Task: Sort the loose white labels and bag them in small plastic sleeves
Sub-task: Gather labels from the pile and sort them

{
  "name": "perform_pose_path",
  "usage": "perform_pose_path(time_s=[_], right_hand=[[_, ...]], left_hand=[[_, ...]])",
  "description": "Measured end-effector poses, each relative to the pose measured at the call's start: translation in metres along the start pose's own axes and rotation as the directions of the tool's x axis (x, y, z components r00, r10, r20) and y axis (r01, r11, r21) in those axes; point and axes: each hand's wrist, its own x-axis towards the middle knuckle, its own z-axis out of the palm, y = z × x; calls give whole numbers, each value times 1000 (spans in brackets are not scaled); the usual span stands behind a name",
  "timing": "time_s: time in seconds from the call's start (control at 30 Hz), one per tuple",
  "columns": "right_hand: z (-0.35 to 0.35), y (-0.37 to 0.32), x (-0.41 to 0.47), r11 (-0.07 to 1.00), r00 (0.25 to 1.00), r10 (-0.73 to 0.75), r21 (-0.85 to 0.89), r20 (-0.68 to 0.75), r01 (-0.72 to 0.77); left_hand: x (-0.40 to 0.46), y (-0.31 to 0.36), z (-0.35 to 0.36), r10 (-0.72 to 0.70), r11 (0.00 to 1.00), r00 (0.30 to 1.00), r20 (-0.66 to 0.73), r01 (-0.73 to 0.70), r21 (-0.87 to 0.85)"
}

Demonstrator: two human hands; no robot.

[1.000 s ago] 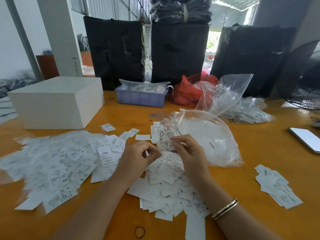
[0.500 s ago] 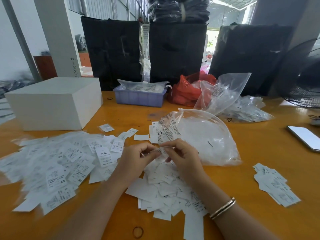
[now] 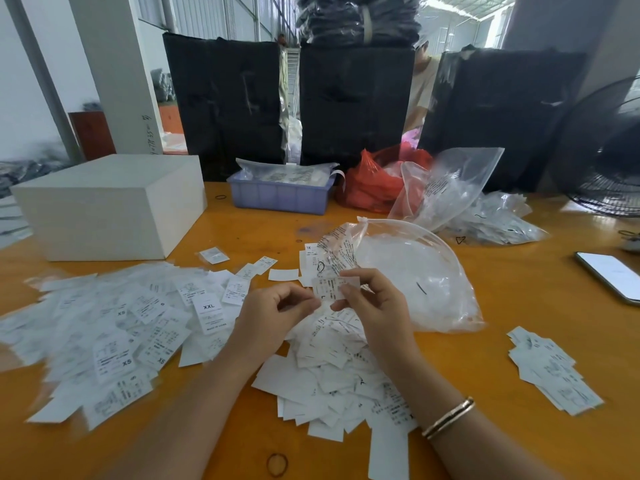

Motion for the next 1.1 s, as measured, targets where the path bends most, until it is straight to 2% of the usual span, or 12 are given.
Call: perform_pose_path(time_s=[0.27,0.47,0.67,0.83,0.97,1.03,1.1], right_hand=[[-3,-2,2,997,998,-16,80,-59,21],[0,3,0,1000,1000,25,-6,17,-25],[-4,2,2,999,1000,19,36,-15,-18],[-1,4,0,987,992,79,-146,103,-64],[-1,4,-1,917,978,8,-391,208,76],[4,4,-3,877,962,-41,-451,269,164],[7,6,-3,865,967,-28,-478,254,150]], left_hand=[[1,-3,-1,20,999,1000,10,-20,39],[-1,0,0,5,1000,1000,-23,-5,22],[1,1,-1,-22,1000,1000,-8,22,19],[0,2,-1,-17,1000,1000,-9,17,5],[-1,0,-2,1,1000,999,42,-1,-5],[-1,1,-2,7,1000,998,67,-7,-2],[-1,2,-1,-15,1000,999,51,15,-14]])
